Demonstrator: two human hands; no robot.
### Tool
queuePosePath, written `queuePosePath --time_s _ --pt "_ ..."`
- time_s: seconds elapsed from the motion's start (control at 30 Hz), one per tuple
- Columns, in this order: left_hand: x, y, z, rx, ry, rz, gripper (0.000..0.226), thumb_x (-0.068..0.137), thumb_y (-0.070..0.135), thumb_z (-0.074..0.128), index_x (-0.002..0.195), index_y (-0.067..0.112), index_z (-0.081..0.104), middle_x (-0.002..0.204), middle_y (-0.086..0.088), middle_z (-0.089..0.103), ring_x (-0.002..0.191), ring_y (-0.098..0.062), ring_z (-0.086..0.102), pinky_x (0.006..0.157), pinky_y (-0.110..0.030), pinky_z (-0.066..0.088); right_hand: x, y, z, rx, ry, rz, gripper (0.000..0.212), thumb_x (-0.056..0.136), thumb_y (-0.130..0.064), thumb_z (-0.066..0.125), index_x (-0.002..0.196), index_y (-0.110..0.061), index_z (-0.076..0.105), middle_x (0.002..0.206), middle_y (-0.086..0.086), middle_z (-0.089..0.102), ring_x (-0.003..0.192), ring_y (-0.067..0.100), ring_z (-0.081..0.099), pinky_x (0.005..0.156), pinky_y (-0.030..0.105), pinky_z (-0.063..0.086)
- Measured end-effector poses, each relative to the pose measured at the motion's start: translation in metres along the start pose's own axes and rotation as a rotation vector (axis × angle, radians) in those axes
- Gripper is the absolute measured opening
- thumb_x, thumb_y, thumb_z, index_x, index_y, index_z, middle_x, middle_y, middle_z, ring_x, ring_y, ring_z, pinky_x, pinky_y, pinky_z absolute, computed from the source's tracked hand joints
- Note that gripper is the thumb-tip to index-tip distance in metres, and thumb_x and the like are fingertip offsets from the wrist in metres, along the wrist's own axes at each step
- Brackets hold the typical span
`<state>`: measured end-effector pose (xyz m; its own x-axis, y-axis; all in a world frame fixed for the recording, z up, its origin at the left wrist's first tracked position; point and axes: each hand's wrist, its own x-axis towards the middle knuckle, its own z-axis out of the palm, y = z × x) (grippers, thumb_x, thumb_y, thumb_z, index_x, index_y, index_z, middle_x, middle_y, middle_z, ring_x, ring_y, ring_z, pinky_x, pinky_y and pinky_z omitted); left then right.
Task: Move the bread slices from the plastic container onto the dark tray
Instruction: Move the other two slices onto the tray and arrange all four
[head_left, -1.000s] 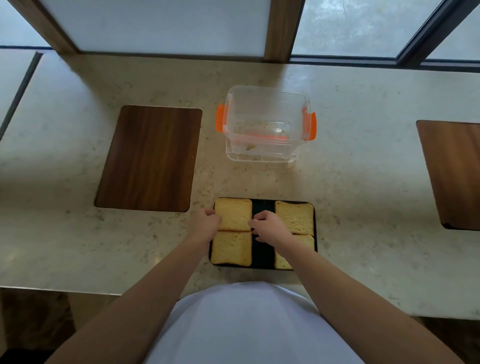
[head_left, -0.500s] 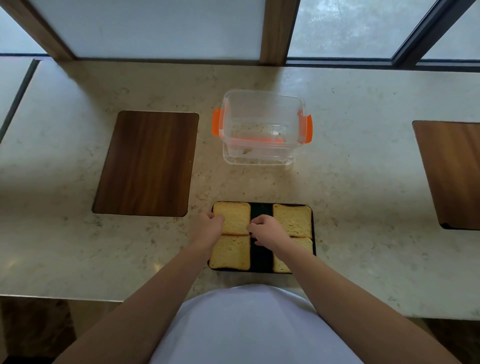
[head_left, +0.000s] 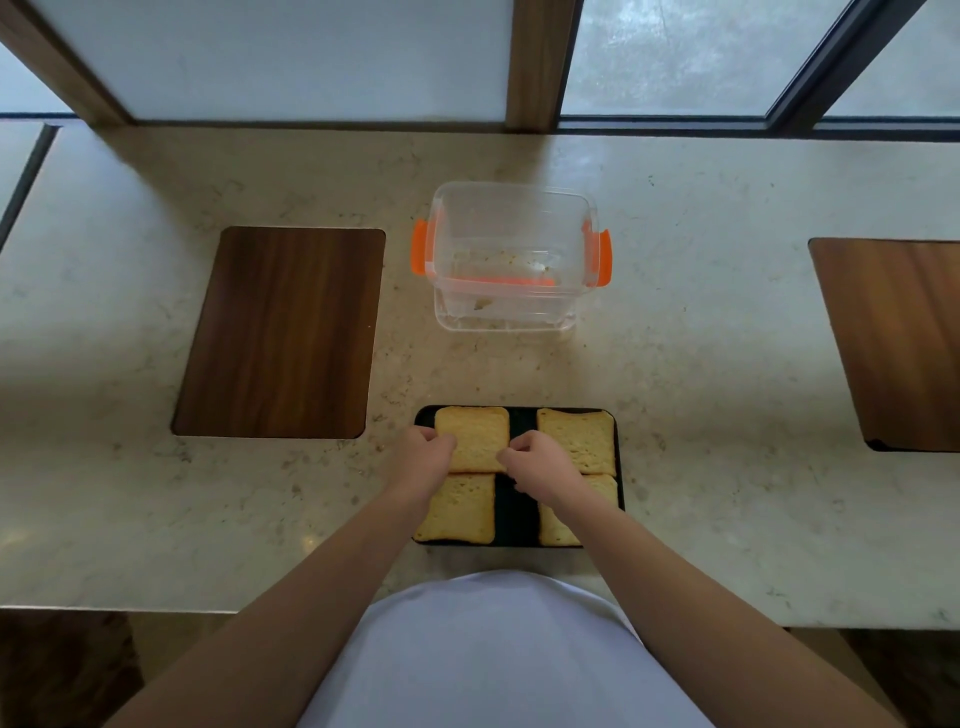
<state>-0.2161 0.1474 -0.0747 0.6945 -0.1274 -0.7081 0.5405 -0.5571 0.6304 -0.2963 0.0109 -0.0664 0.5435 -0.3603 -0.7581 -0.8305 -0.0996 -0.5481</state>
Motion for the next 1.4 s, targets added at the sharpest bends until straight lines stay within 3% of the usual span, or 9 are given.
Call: queuePosePath --time_s 0.23,0.47,0.57,0.67,0.87,1.0,1.07,1.2,1.4 --pt "0.001 -0.002 0.003 0.042 -0.02 0.003 0.005 0.092 0.022 0.056 0.089 0.025 0.054 0.083 0.009 0.051 0.071 -0.004 0.046 0.059 -0.024 0.038 0.0 0.006 -0.004 -0.023 0.023 0.03 0.036 0.087 -0.023 0.056 0.104 0.007 0.067 0.078 0.01 0.054 0.072 0.023 0.053 0.088 0.062 0.054" --pt "-0.003 -0.005 -0.006 0.084 -0.012 0.026 0.044 0.094 0.024 0.055 0.135 0.011 0.054 0.096 0.01 0.058 0.079 -0.001 0.05 0.061 -0.023 0.038 -0.002 0.011 -0.005 -0.063 0.02 -0.012 0.042 0.091 -0.028 0.057 0.129 -0.008 0.056 0.087 0.004 0.068 0.075 0.019 0.064 0.068 0.038 0.057" --pt "-0.014 -0.016 -0.019 0.155 -0.012 0.051 0.05 0.095 0.025 0.054 0.142 0.01 0.048 0.13 -0.004 0.059 0.104 -0.013 0.055 0.084 -0.028 0.041 -0.006 0.021 -0.004 -0.06 0.035 -0.037 0.046 0.094 -0.03 0.058 0.135 -0.012 0.052 0.086 -0.003 0.065 0.077 0.014 0.066 0.072 0.039 0.059" --pt "-0.028 -0.031 -0.033 0.204 -0.01 0.082 0.048 0.094 0.025 0.053 0.139 0.01 0.052 0.134 -0.006 0.059 0.119 -0.021 0.055 0.101 -0.038 0.043 -0.013 0.032 0.002 -0.052 -0.003 -0.031 0.046 0.094 -0.03 0.059 0.135 -0.012 0.052 0.087 -0.008 0.06 0.084 0.014 0.066 0.082 0.044 0.062" --pt "-0.043 -0.042 -0.038 0.267 0.049 0.182 0.042 0.094 0.02 0.054 0.135 0.011 0.057 0.123 -0.003 0.065 0.106 -0.014 0.058 0.089 -0.028 0.044 -0.006 0.029 0.005 -0.023 0.033 -0.053 0.06 0.095 -0.029 0.059 0.149 -0.01 0.04 0.096 -0.01 0.052 0.075 -0.001 0.051 0.068 0.023 0.051" --pt "-0.03 -0.016 -0.019 0.282 0.037 0.265 0.047 0.096 0.018 0.053 0.143 0.01 0.048 0.134 -0.005 0.059 0.095 -0.004 0.056 0.077 -0.011 0.037 0.004 0.014 0.006 -0.023 0.068 -0.027 0.06 0.096 -0.025 0.055 0.15 -0.006 0.037 0.091 -0.006 0.051 0.071 0.002 0.051 0.076 0.035 0.056" --pt "-0.018 -0.003 -0.009 0.306 0.003 0.218 0.045 0.094 0.017 0.053 0.138 0.008 0.051 0.127 -0.007 0.06 0.087 -0.006 0.051 0.072 -0.02 0.037 0.006 0.01 0.008 -0.064 0.08 -0.014 0.051 0.093 -0.025 0.054 0.139 -0.005 0.046 0.096 0.002 0.061 0.077 0.016 0.062 0.066 0.035 0.053" --pt "-0.003 0.01 -0.002 0.413 -0.043 0.14 0.014 0.083 0.021 0.054 0.078 0.008 0.053 0.075 -0.007 0.049 0.064 -0.019 0.045 0.058 -0.034 0.033 0.006 0.004 0.01 -0.119 0.066 -0.011 0.04 0.087 -0.027 0.054 0.123 -0.009 0.052 0.098 0.009 0.065 0.089 0.028 0.066 0.061 0.035 0.048" --pt "-0.004 0.01 -0.005 0.37 -0.054 0.139 0.024 0.085 0.023 0.055 0.069 0.025 0.038 0.077 -0.001 0.047 0.072 -0.019 0.047 0.063 -0.036 0.037 0.007 0.004 0.012 -0.109 0.04 -0.022 0.022 0.087 -0.029 0.056 0.104 -0.017 0.046 0.099 0.008 0.064 0.083 0.023 0.063 0.059 0.032 0.046"
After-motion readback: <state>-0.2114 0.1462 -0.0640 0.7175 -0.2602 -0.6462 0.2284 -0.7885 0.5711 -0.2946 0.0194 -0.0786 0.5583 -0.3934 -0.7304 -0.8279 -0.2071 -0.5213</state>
